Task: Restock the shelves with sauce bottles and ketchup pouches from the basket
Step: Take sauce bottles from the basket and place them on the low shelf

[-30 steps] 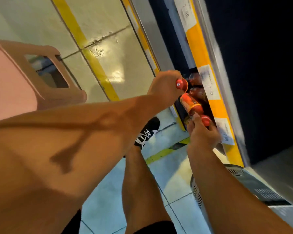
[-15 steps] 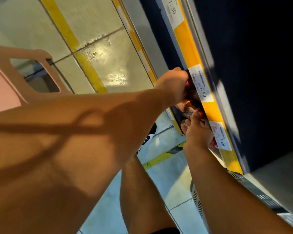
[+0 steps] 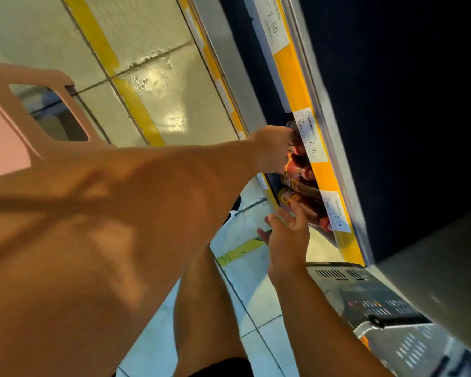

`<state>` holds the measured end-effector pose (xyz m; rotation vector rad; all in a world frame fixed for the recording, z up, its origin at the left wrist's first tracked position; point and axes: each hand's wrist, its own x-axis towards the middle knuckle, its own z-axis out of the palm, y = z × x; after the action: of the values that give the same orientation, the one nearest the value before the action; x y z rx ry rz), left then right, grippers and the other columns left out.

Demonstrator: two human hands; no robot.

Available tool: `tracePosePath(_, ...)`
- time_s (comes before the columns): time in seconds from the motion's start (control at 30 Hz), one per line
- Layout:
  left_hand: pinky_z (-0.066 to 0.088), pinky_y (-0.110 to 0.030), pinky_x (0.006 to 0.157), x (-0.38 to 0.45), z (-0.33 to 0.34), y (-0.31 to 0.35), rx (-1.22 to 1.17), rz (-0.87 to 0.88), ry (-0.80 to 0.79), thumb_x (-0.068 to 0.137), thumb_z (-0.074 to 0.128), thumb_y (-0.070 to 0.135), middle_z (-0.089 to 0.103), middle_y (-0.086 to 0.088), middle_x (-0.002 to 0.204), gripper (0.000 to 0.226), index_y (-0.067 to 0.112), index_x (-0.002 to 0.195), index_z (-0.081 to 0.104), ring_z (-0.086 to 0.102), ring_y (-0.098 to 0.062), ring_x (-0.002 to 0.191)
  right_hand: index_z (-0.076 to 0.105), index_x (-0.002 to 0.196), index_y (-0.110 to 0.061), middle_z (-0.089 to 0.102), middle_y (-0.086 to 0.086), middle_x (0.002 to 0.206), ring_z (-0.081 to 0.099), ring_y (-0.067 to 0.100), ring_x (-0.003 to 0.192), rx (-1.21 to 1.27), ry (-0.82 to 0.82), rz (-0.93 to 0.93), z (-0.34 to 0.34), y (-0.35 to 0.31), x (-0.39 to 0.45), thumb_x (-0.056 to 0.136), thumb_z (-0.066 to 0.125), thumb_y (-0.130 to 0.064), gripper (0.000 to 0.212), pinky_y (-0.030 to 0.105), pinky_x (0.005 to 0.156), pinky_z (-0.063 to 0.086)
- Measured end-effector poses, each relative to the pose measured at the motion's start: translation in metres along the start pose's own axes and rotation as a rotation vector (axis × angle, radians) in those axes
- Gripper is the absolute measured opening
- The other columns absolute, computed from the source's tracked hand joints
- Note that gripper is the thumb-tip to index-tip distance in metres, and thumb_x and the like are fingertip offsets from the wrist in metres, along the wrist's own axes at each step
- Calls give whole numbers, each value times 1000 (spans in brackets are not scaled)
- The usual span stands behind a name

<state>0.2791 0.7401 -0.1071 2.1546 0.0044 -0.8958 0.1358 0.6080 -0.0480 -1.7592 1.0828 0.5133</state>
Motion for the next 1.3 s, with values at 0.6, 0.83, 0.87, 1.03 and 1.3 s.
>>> tracePosePath(0.6, 41, -25, 98, -381, -140, -64, -80, -173, -83, 100, 62, 29, 63, -4, 138, 45, 19, 144, 56, 58, -21, 127, 58, 136, -22, 55, 2, 136, 57, 19, 120, -577, -257, -70, -46, -34, -261, 99, 64, -12, 39, 28, 90, 52)
tracePosePath(0.83, 41, -17, 99, -481, -214, -49, 70, -56, -45, 100, 62, 26, 59, 14, 138, 42, 27, 142, 59, 56, -10, 124, 59, 136, -26, 55, -4, 141, 54, 17, 130, -637, -243, -173, -86, -56, -347, 94, 66, -7, 47, 35, 111, 45)
tracePosePath(0.87, 41, -21, 103, -492, -219, -49, 122, -62, -66, 101, 62, 28, 59, 10, 141, 42, 27, 143, 58, 56, -13, 127, 59, 137, -25, 55, -5, 141, 54, 16, 130, -644, -231, -188, -94, -58, -358, 93, 67, -8, 47, 33, 112, 44)
tracePosePath(1.03, 38, -14, 84, -534, -236, -40, 239, -58, -93, 102, 60, 30, 65, 12, 122, 19, 29, 121, 65, 59, -7, 106, 57, 140, -19, 56, -1, 140, 56, 14, 124, -601, -153, -171, -150, -46, -407, 98, 67, -16, 44, 19, 100, 42)
tracePosePath(1.3, 46, -19, 80, -530, -232, 67, 507, 183, -155, 98, 55, 48, 68, 17, 97, 9, 43, 102, 62, 62, -6, 90, 58, 138, -23, 58, 5, 141, 59, 19, 117, -327, 6, 132, -235, 47, -490, 96, 69, -17, 44, 25, 97, 44)
